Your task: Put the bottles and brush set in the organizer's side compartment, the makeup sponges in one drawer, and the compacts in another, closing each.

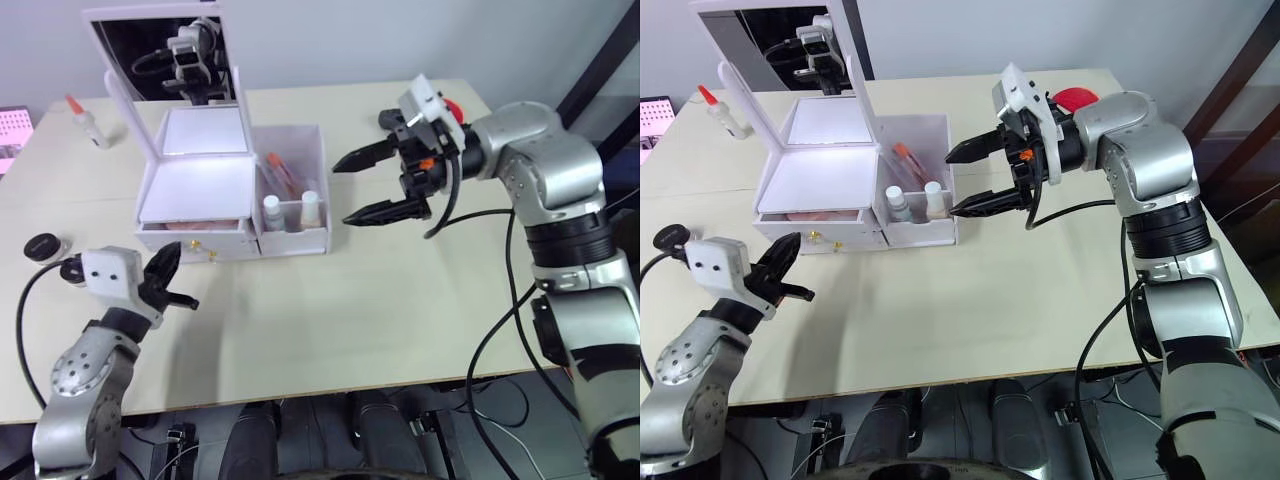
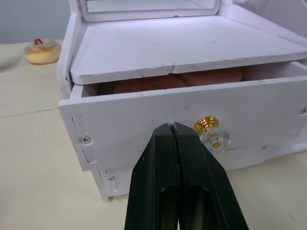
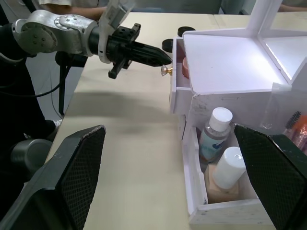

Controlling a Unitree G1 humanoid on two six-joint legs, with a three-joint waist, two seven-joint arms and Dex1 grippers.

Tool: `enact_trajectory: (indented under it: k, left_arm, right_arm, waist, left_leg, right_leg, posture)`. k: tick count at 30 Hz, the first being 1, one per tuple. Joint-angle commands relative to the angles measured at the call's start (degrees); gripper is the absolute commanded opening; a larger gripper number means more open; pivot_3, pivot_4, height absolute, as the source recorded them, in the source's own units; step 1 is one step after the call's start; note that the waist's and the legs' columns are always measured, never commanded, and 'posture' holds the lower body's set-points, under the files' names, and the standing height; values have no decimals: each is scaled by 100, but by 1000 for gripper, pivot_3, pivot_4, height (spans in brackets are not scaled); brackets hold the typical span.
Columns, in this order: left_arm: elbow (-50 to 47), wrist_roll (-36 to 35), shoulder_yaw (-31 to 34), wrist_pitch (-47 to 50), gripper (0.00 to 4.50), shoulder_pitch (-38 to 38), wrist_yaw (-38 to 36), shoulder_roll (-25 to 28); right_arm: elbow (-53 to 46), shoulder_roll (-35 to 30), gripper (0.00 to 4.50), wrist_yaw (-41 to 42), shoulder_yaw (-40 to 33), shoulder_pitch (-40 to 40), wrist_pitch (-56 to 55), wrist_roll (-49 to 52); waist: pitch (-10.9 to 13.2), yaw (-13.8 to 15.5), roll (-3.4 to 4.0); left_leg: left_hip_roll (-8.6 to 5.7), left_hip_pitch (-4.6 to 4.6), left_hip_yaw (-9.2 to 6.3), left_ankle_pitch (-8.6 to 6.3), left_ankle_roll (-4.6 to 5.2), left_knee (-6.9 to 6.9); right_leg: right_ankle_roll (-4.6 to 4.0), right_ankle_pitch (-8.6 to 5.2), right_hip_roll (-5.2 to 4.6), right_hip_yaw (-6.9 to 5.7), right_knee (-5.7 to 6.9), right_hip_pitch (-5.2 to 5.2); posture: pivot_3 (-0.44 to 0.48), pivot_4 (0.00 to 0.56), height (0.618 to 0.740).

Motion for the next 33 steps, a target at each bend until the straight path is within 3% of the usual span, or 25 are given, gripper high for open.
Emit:
enact_trajectory:
  k: [1, 11, 23, 28, 32, 33]
  left_arm:
    - [37, 63, -142, -100, 10, -238, -34, 98]
    - [379, 77, -280, -99, 10, -713, -49, 204]
    - [71, -115, -103, 81, 10, -409, -176, 333]
    - [-772, -961, 457, 767, 10, 106, -525, 898]
    - [-1026, -1512, 1330, 1036, 10, 769, -1030, 1450]
    - [-1025, -1593, 1497, 1053, 260, 906, -1127, 1539]
  right_arm:
    - [-201, -48, 4500, -35, -210, -41, 8, 105]
    - [-287, -45, 4500, -77, -237, 6, 65, 122]
    - [-241, -150, 4500, -98, -227, 113, 79, 38]
    - [68, -253, 4500, -324, -227, 539, -263, -270]
    - [173, -523, 4500, -410, -456, 977, -100, -212]
    - [149, -586, 4500, -414, -514, 1069, -21, -154]
  waist:
    - [0, 37, 0]
    - [1, 74, 0]
    - [1, 65, 0]
    - [1, 56, -1]
    - [2, 53, 1]
    - [2, 53, 0]
  left_leg:
    - [0, 0, 0, 0, 0, -2]
    - [1, 1, -1, 0, 0, -1]
    - [2, 2, -2, 0, 0, -4]
    - [2, 1, -1, -1, -1, -15]
    - [3, 0, 0, -1, -1, -18]
    - [3, -1, 1, -1, -1, -18]
  right_leg:
    - [-1, 1, 0, 0, 0, -1]
    - [1, 0, 3, -1, 0, 2]
    - [1, 0, 3, -1, 0, 1]
    - [-1, 0, 1, 0, -10, -1]
    - [0, -2, 1, 0, -12, -7]
    - [0, -2, 0, 1, -13, -8]
  posture:
    - [0, 150, 740]
    - [0, 150, 740]
    - [0, 150, 740]
    - [0, 150, 740]
    - [0, 150, 740]
    - [0, 150, 740]
